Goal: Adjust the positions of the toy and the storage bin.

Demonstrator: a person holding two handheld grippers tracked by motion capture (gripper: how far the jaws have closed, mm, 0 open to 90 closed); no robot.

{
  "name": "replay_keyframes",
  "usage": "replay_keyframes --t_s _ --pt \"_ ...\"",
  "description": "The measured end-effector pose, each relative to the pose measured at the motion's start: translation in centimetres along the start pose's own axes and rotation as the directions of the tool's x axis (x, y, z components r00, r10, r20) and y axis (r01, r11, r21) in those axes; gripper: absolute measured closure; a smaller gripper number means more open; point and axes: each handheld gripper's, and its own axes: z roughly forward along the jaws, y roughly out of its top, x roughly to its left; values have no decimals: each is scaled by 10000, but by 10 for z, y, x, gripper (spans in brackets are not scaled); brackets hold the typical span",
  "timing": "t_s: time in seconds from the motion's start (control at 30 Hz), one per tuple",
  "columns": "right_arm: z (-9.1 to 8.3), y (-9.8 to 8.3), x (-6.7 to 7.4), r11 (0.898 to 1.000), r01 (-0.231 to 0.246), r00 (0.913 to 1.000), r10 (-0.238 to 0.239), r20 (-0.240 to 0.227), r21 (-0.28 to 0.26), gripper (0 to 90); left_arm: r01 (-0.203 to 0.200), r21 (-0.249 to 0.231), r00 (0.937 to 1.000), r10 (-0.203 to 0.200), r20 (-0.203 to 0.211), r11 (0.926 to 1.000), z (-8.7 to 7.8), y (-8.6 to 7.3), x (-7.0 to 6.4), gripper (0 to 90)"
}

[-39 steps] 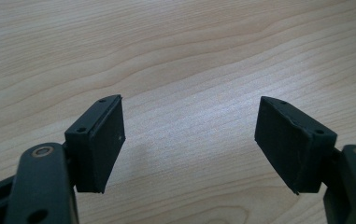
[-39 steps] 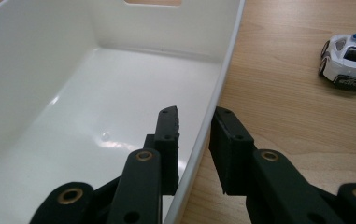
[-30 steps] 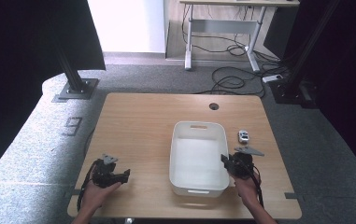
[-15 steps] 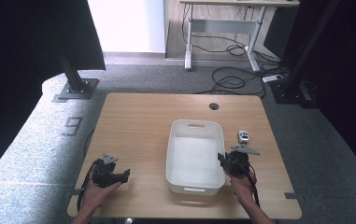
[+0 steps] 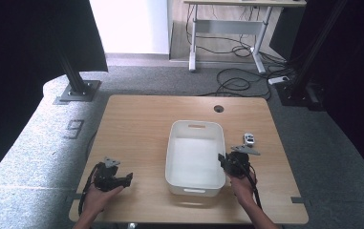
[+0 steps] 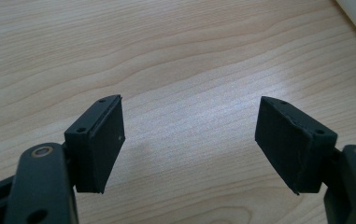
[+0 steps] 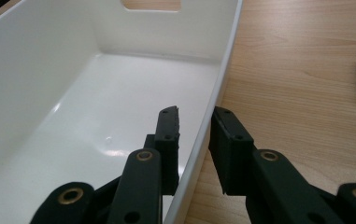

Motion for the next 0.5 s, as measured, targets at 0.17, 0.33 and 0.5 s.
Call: replay_keyframes --t_s 0.17,0.33,0.5 --pt "3 2 2 10000 46 10000 -46 -35 22 730 -14 35 10000 14 -6 10000 0 0 0 247" --pt "6 3 2 10000 31 9999 -31 -160 -4 730 3 53 10000 -3 -10 10000 0 0 0 247" --pt "9 6 8 9999 160 9998 -160 -75 49 729 4 67 10000 -4 -9 10000 0 0 0 247"
